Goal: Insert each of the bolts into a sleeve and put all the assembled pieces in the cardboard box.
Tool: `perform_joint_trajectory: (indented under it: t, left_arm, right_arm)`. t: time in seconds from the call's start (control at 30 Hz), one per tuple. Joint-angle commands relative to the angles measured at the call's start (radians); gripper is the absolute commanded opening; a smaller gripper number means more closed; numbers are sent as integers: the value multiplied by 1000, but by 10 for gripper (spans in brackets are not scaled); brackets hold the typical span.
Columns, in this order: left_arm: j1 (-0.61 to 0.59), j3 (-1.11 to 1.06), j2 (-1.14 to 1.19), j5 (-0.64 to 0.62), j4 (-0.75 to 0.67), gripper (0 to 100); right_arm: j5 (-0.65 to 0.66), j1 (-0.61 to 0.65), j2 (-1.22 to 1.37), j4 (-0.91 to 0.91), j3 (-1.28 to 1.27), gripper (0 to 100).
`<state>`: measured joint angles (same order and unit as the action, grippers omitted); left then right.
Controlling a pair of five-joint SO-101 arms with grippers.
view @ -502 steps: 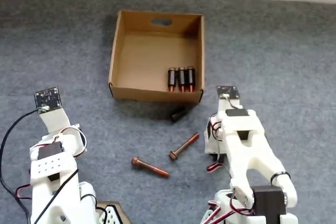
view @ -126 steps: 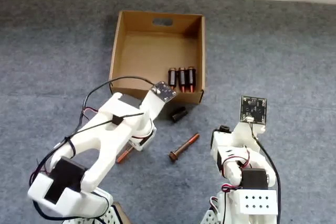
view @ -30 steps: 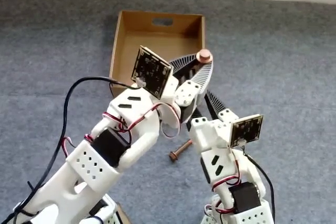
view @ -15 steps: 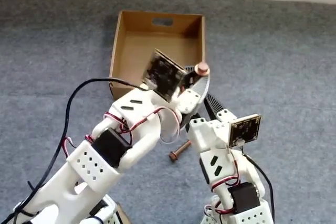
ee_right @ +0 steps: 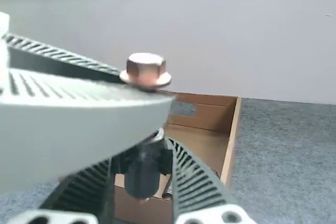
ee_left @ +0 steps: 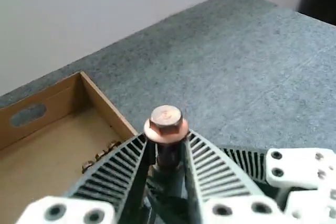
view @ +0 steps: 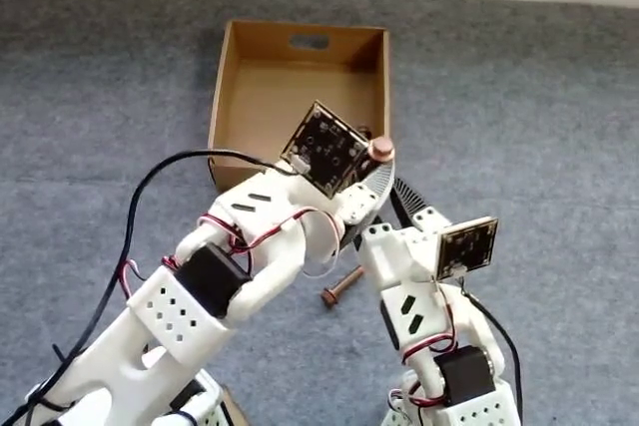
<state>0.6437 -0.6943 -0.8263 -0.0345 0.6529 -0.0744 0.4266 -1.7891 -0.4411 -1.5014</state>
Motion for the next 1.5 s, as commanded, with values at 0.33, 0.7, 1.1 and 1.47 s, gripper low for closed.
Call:
perform_joint_trajectory:
  t: [0.33,0.7,1.1,1.47]
  left_arm:
    - [-101,87,-136,-95,259,151]
    - [-263,47,-341,18,489,146]
    - [-607,-638,-286,284,127,8]
    - [-572,-901,-286,284,-232,9]
  right_arm:
    - [-2,2,1,-1,5,5]
    - [-2,2,1,-4,4,5]
    - [-2,7,10,-4,-113,5]
    - [117,-22,2,-1,38,5]
